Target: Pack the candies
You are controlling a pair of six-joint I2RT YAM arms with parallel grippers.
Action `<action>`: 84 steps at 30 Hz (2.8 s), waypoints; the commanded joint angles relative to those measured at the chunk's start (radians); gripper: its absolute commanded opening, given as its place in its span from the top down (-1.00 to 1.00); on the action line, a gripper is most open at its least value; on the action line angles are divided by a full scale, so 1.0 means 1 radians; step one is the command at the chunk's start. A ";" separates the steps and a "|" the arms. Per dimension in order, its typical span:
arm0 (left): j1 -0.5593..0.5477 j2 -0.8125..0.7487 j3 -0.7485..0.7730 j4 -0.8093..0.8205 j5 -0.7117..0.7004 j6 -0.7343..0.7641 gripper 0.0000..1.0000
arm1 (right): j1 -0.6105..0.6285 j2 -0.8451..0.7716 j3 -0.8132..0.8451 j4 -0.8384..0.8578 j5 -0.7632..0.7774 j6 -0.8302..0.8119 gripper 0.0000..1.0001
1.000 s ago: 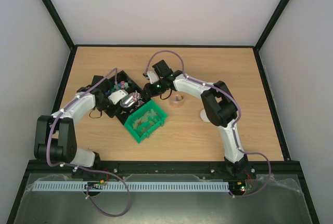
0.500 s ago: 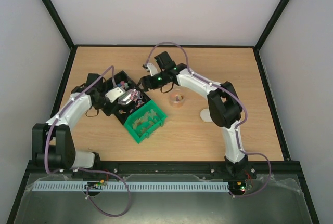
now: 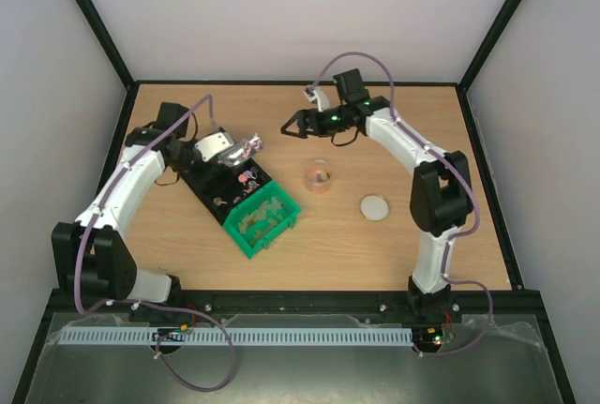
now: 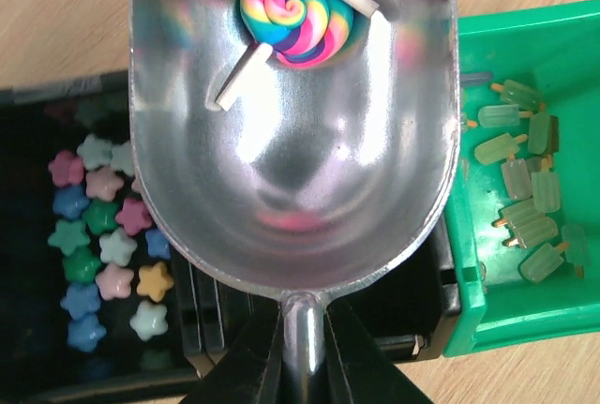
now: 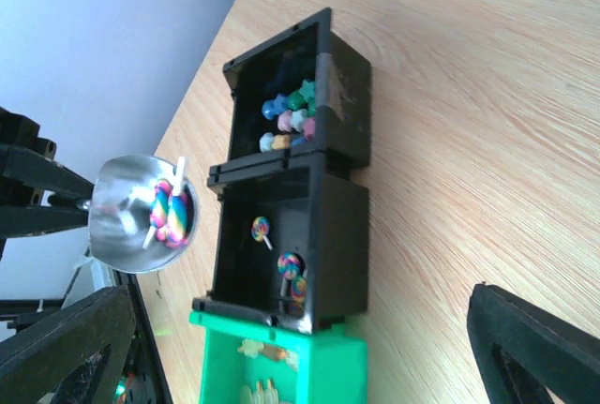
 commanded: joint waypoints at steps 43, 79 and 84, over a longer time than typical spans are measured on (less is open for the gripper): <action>-0.528 0.596 0.691 -0.368 -0.484 -0.044 0.96 | -0.331 -0.145 -0.301 -0.014 -0.005 -0.045 -0.97; -0.707 0.656 0.737 -0.354 -0.922 -0.058 0.96 | -0.351 -0.142 -0.292 -0.016 -0.028 -0.036 -0.97; -0.727 0.655 0.737 -0.347 -0.971 -0.048 0.96 | -0.351 -0.141 -0.293 -0.017 -0.029 -0.038 -0.97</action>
